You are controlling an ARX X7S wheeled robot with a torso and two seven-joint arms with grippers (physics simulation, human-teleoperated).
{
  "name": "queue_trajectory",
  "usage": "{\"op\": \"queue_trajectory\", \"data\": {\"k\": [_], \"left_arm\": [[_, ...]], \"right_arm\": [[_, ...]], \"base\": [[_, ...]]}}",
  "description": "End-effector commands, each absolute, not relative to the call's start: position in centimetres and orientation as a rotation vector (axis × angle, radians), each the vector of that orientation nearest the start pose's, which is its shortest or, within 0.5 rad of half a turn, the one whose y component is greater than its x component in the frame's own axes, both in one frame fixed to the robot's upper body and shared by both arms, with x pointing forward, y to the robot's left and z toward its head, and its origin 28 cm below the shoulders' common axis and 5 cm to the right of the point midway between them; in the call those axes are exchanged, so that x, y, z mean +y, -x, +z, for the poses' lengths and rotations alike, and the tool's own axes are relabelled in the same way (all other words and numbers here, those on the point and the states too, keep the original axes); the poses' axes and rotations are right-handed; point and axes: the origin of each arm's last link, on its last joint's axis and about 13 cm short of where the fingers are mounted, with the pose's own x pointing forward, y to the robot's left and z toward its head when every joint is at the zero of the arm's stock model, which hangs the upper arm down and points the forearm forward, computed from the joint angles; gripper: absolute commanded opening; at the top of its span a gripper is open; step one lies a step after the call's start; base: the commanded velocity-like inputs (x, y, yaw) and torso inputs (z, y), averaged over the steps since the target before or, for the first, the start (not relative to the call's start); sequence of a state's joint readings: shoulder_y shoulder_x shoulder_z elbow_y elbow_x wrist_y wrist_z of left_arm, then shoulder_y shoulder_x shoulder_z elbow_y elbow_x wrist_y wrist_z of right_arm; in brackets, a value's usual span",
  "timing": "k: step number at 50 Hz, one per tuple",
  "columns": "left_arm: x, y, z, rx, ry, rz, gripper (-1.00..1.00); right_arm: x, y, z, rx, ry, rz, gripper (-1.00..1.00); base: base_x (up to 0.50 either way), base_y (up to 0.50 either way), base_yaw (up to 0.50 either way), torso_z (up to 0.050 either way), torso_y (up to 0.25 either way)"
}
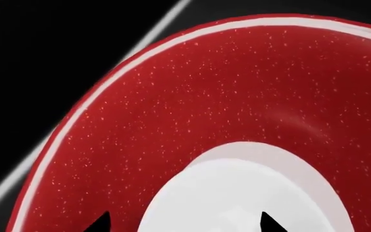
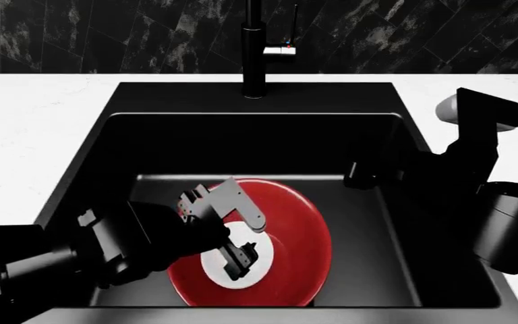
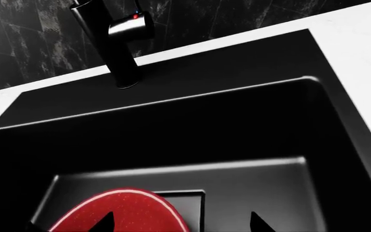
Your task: Stack the bowls in the sink.
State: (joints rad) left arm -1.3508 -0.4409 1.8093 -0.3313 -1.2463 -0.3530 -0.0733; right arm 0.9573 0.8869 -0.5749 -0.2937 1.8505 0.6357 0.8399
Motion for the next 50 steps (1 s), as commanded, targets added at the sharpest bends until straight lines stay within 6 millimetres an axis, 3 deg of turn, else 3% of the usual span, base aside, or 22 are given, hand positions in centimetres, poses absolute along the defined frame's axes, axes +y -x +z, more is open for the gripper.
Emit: {"op": "queue_trajectory", "data": {"k": [1,8,31,40,50], "left_arm": [[19.5,-33.4,12.8,0.53,-0.529,-0.731,1.0],[20.0,-33.3,15.4,0.436,-0.446,-0.709,1.0],[21.0,-32.2,19.7,0.154,-0.286,-0.578,1.0],[21.9,-32.4,20.6,0.097,-0.199,-0.463,1.0],[22.5,-31.2,21.1,0.014,-0.168,-0.392,1.0]], "right_arm": [[-14.4,-24.8,25.0,0.366,-0.267,0.176,1.0],[-14.4,-24.7,25.2,0.357,-0.268,0.181,1.0],[-13.8,-24.2,26.5,0.282,-0.203,0.22,1.0],[-13.9,-24.3,26.9,0.212,-0.189,0.195,1.0],[-14.1,-23.9,26.8,0.162,-0.171,0.226,1.0]], "base": [[0.0,0.0,0.0,0.0,0.0],[0.0,0.0,0.0,0.0,0.0],[0.0,0.0,0.0,0.0,0.0],[0.0,0.0,0.0,0.0,0.0],[0.0,0.0,0.0,0.0,0.0]]}}
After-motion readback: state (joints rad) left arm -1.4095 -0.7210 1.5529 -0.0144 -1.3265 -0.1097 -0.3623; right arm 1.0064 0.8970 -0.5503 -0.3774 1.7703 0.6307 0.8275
